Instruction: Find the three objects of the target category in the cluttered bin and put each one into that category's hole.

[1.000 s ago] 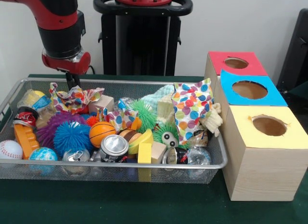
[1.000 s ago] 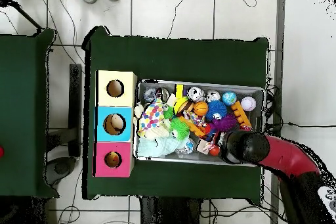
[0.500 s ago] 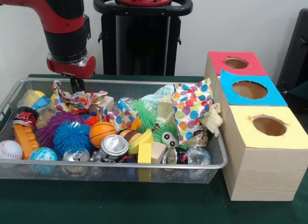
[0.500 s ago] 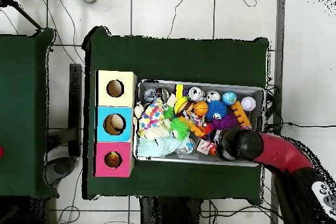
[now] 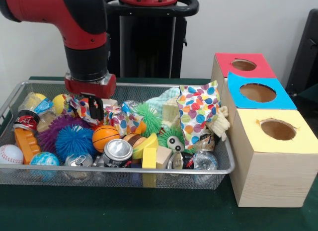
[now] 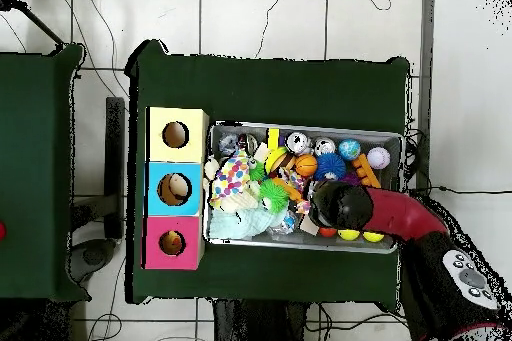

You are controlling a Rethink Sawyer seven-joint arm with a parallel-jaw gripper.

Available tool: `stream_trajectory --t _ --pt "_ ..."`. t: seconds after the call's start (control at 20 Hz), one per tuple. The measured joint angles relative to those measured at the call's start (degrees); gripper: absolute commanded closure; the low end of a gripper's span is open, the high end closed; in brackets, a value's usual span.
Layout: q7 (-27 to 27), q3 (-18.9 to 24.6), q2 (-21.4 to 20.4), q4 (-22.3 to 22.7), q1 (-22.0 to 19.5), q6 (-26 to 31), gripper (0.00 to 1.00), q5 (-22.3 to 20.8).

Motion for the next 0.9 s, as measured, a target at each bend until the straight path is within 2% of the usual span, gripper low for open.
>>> stream_trajectory --t 0.5,0.9 --pt "0.01 -0.55 2.04 -1.53 3.49 -1.36 1.0 2.47" --pt "0.01 -0.55 0.21 -1.47 2.54 -1.05 1.0 2.99"
